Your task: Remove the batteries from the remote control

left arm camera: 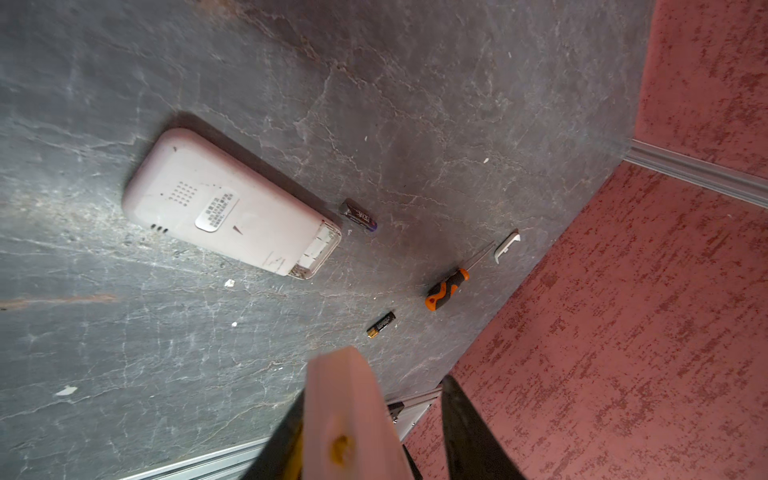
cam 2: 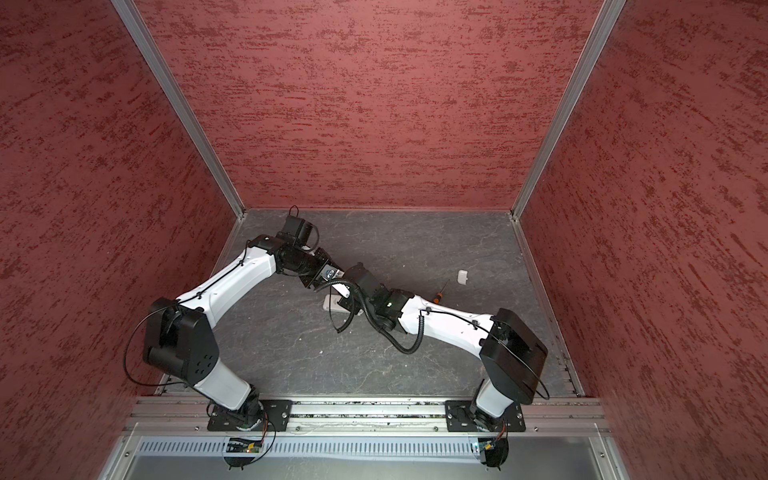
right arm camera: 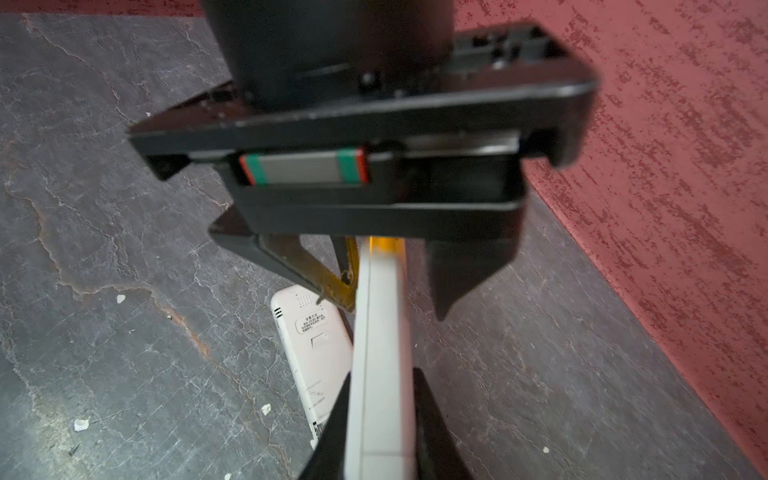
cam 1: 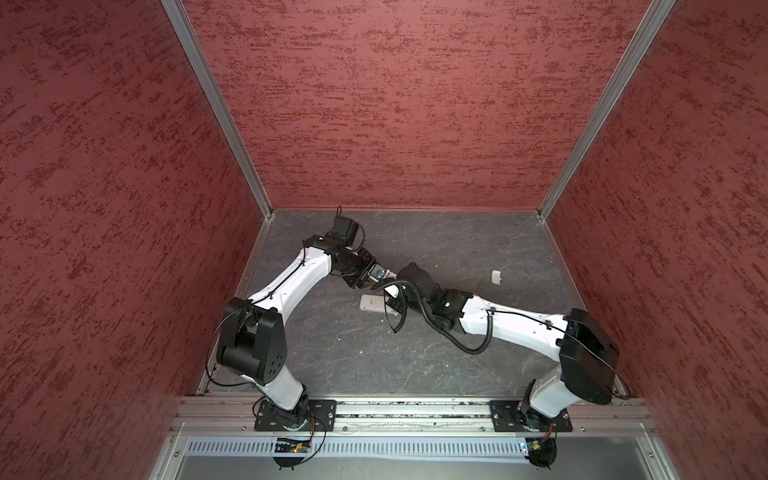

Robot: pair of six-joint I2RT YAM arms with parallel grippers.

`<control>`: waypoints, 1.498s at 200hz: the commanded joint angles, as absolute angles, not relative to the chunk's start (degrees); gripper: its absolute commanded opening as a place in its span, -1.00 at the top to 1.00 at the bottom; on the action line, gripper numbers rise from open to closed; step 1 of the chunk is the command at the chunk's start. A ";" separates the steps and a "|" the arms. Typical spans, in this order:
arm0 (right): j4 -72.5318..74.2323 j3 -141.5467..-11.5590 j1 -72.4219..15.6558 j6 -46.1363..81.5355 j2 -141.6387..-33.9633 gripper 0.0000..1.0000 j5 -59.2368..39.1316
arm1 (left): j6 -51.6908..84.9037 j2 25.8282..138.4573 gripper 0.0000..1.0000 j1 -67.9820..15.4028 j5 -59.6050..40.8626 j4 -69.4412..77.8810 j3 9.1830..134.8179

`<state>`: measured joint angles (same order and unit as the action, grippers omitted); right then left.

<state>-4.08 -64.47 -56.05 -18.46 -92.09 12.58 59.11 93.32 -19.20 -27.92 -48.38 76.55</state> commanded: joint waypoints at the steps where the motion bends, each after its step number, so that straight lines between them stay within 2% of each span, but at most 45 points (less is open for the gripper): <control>1: -1.81 -66.71 -56.58 -20.01 -92.16 1.00 15.10 | 58.37 93.94 0.29 -19.36 -26.45 -49.83 78.58; 76: -1.05 -67.39 -57.20 -20.04 -92.95 0.98 16.27 | 57.88 95.34 1.00 -18.98 -26.45 -49.20 78.28; 89: -0.88 -67.41 -57.22 -19.60 -92.87 0.93 16.29 | 57.96 95.45 1.00 -18.98 -26.44 -48.72 78.27; 112: -0.40 -67.24 -57.39 -19.08 -92.70 0.71 16.39 | 58.35 95.37 1.00 -18.69 -26.63 -47.15 77.73; 135: 0.32 -66.53 -57.53 -18.98 -92.29 0.29 16.87 | 59.06 94.93 1.00 -17.88 -27.98 -44.24 76.97; 159: 0.79 -65.96 -57.48 -19.01 -91.68 -0.05 17.61 | 59.69 94.32 1.00 -16.67 -28.95 -41.48 76.67; 189: 0.49 -64.99 -57.57 -18.37 -90.08 -0.32 18.29 | 61.82 93.24 1.00 -15.09 -30.73 -34.84 74.18; 217: -2.56 -62.73 -57.58 -13.93 -85.27 -0.43 16.92 | 64.17 90.68 1.00 -13.91 -30.38 -21.58 68.00; 235: -5.79 -61.70 -57.49 -7.27 -80.89 -0.46 16.70 | 65.76 88.24 1.00 -13.88 -28.57 -5.93 60.82; 262: -11.77 -63.05 -53.97 9.02 -77.85 -0.44 13.90 | 70.61 85.79 1.00 -15.00 -22.96 21.10 48.23; 282: -11.22 -63.08 -48.78 23.50 -77.77 -0.38 7.33 | 73.93 87.06 1.00 -16.82 -18.21 42.12 40.68; 299: -7.58 -61.86 -44.42 33.84 -78.75 -0.34 0.16 | 75.01 89.55 1.00 -18.44 -15.60 52.98 37.33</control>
<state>-8.29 -62.26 -49.63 12.95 -77.43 10.52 71.00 87.37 -16.38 -21.41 22.74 41.28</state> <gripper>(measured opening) 0.680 0.191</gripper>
